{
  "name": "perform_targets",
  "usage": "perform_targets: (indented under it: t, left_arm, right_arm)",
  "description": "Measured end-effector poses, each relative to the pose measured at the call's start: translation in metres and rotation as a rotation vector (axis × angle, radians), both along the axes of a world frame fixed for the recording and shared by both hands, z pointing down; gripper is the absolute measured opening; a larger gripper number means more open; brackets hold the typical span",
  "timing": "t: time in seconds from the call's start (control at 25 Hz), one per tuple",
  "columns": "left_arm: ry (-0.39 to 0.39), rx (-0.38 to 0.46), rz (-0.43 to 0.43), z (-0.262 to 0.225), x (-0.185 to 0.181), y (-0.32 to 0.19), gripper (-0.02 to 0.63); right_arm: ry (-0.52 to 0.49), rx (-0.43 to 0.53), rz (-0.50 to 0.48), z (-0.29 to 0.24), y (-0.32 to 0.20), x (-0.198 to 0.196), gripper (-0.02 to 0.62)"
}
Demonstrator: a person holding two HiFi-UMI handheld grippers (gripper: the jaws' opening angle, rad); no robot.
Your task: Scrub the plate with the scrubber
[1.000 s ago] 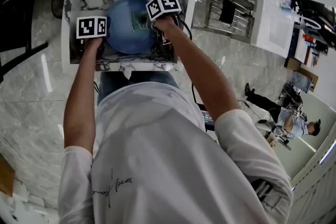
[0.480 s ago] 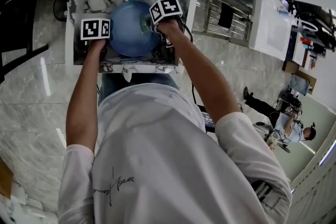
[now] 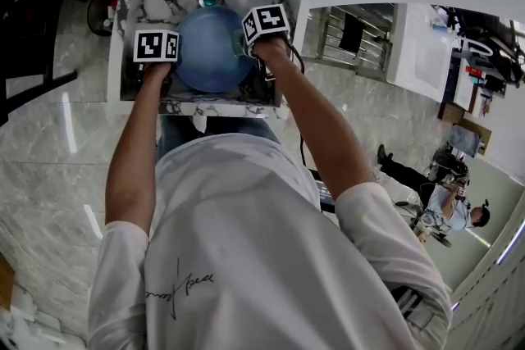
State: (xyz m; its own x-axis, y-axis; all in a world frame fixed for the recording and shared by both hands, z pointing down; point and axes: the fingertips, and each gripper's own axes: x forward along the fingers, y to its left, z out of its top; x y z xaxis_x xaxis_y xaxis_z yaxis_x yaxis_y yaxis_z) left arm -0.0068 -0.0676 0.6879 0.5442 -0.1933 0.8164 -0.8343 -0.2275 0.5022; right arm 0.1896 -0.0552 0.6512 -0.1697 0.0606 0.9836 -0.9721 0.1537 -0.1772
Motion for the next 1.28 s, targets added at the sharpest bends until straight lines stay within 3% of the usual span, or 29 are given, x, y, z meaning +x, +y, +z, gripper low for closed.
perform_targets:
  t: [0.16, 0.32, 0.8, 1.04, 1.28]
  left_arm:
    - [0.009, 0.012, 0.008, -0.005, 0.003, -0.002, 0.083]
    - [-0.007, 0.014, 0.011, -0.003, 0.0, -0.002, 0.083]
    - [-0.023, 0.025, 0.03, -0.005, 0.001, -0.001, 0.083]
    - [-0.005, 0.029, 0.027, -0.01, 0.004, -0.002, 0.083]
    - [-0.005, 0.028, 0.025, -0.01, 0.002, -0.002, 0.083]
  right_arm:
    - [0.036, 0.029, -0.019, -0.008, -0.003, 0.0, 0.054]
    - [0.007, 0.064, -0.001, -0.019, -0.004, -0.01, 0.054]
    - [-0.235, 0.066, 0.062, -0.029, 0.018, -0.078, 0.064]
    - [-0.433, 0.048, 0.143, -0.035, 0.023, -0.109, 0.064]
    - [-0.493, 0.02, 0.142, -0.03, 0.029, -0.127, 0.063]
